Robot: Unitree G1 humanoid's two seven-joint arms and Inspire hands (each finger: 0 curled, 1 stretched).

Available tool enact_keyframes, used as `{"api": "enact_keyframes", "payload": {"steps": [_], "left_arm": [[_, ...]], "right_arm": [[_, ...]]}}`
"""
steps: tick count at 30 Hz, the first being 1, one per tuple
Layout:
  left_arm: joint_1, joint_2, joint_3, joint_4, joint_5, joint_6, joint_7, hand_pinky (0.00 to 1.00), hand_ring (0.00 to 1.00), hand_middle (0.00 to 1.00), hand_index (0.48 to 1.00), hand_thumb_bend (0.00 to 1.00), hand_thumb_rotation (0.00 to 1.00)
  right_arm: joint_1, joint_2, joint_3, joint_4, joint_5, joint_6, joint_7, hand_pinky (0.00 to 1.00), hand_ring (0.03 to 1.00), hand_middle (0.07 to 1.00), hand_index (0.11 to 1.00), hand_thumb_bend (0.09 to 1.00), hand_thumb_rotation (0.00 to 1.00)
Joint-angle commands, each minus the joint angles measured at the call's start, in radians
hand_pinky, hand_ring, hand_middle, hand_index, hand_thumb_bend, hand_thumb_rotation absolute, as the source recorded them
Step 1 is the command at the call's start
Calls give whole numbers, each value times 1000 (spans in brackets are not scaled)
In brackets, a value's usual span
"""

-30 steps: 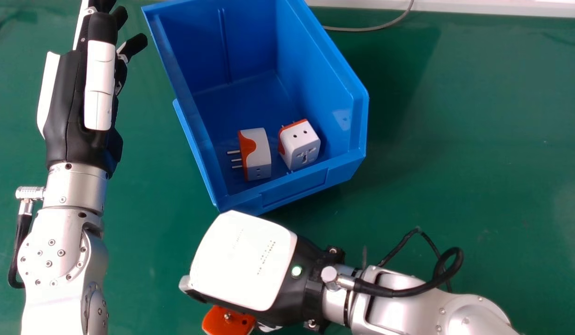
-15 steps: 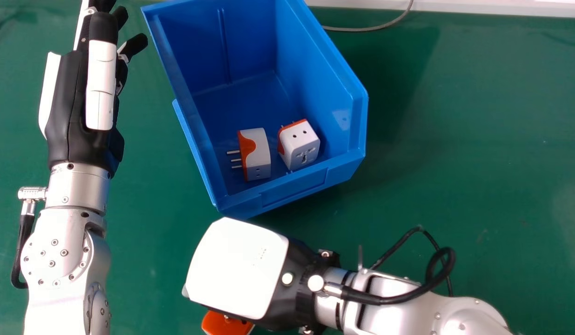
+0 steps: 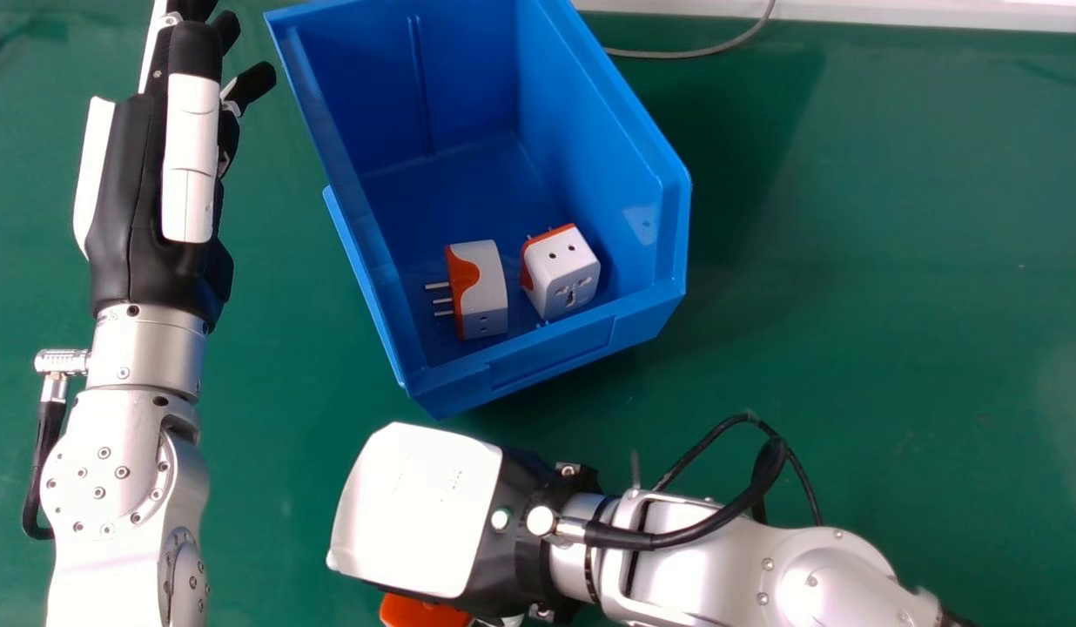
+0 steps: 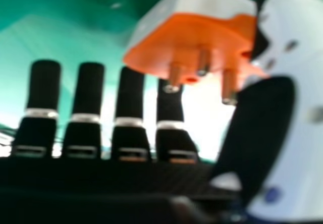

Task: Pick all objects and put in blue box

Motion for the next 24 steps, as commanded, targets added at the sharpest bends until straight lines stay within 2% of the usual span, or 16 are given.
{"api": "enact_keyframes", "payload": {"steps": [1, 3, 7, 14, 19, 21, 22, 24], "left_arm": [[-21, 0, -2, -28, 0, -10, 4, 891, 976, 996, 976, 878, 966], [-21, 0, -2, -30, -4, -5, 3, 893, 976, 997, 977, 877, 965], [-22, -2, -3, -30, 4, -8, 9, 896, 978, 998, 978, 876, 965], [-21, 0, -5, -29, 4, -12, 12, 893, 975, 995, 976, 876, 962], [-20, 3, -6, -28, 2, -14, 9, 892, 973, 995, 975, 876, 962], [-20, 1, -6, -28, 3, -19, 11, 892, 973, 995, 975, 876, 962], [-20, 0, -7, -28, 4, -19, 12, 893, 974, 995, 975, 875, 963], [-18, 0, -8, -33, 7, -13, 15, 893, 974, 995, 975, 875, 963]], "right_arm": [[-19, 11, 5, -11, 5, 2, 7, 585, 705, 733, 725, 633, 232], [-19, 10, 5, -14, 6, 4, 10, 611, 729, 757, 749, 638, 256], [-23, 6, 7, -9, 4, -2, 0, 631, 749, 775, 767, 644, 281], [-27, 8, 8, -11, 13, 0, 29, 664, 779, 805, 797, 662, 312], [-8, 36, -9, -8, 76, 29, 97, 669, 784, 810, 801, 669, 309], [-7, 37, -7, -4, 82, 30, 76, 669, 784, 810, 801, 669, 309], [-10, 32, 1, 1, 59, 27, 35, 668, 781, 811, 805, 657, 274], [-7, 25, 17, 12, 1, 38, -54, 668, 781, 811, 805, 657, 274]]}}
